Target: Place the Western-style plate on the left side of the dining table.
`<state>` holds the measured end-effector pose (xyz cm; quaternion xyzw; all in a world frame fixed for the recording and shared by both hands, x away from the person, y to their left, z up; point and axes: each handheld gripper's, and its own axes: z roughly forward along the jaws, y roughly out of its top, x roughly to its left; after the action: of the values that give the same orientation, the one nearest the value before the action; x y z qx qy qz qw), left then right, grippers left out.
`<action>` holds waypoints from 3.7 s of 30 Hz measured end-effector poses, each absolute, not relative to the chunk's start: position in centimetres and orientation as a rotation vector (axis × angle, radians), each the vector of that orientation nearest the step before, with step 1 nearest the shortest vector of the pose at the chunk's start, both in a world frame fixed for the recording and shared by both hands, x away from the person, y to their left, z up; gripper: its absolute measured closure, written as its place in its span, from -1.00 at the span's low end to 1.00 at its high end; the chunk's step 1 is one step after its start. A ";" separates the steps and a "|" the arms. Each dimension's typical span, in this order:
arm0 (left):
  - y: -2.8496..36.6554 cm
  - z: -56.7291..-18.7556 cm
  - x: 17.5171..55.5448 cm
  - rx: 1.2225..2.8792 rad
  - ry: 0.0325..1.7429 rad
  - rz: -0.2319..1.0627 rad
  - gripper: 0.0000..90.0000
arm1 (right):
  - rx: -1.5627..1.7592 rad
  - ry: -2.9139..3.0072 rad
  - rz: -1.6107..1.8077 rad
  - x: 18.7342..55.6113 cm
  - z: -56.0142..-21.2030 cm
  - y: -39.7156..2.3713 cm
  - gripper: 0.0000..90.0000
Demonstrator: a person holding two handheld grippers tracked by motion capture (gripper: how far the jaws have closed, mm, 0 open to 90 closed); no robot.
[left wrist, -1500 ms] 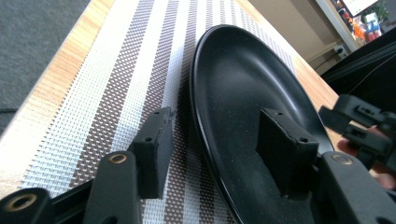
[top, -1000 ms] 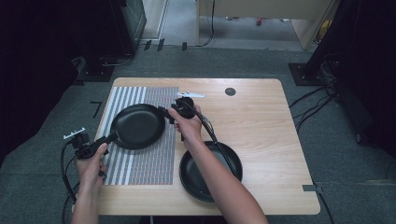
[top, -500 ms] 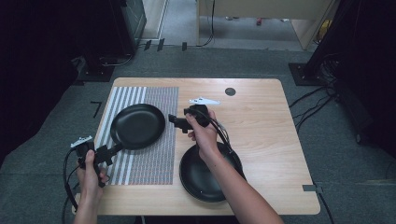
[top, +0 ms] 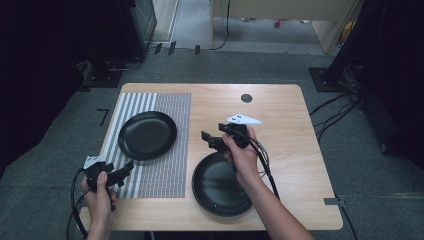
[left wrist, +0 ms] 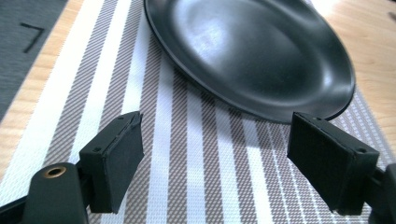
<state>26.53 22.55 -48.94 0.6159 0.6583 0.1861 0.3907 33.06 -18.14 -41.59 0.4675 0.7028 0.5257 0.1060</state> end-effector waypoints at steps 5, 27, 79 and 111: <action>22.4 -49.1 25.7 1.562 1.676 0.521 -0.59 | 1.382 2.047 1.539 31.7 -41.9 -20.3 -0.51; 22.0 -50.8 24.9 1.642 1.699 0.617 -0.59 | 1.460 1.905 1.469 27.6 -43.9 -29.1 -0.50; 23.2 -51.2 23.4 1.679 1.699 0.695 -0.65 | 1.715 1.678 1.146 21.5 -50.0 -45.4 -0.65; 22.4 -51.7 23.6 1.757 1.678 0.712 -0.71 | 1.738 1.826 1.019 22.0 -52.3 -43.9 -0.68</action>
<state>23.55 22.42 -51.70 0.6621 0.6321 0.2683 0.3001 22.05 -43.86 -52.34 0.6249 0.6567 0.3666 0.2095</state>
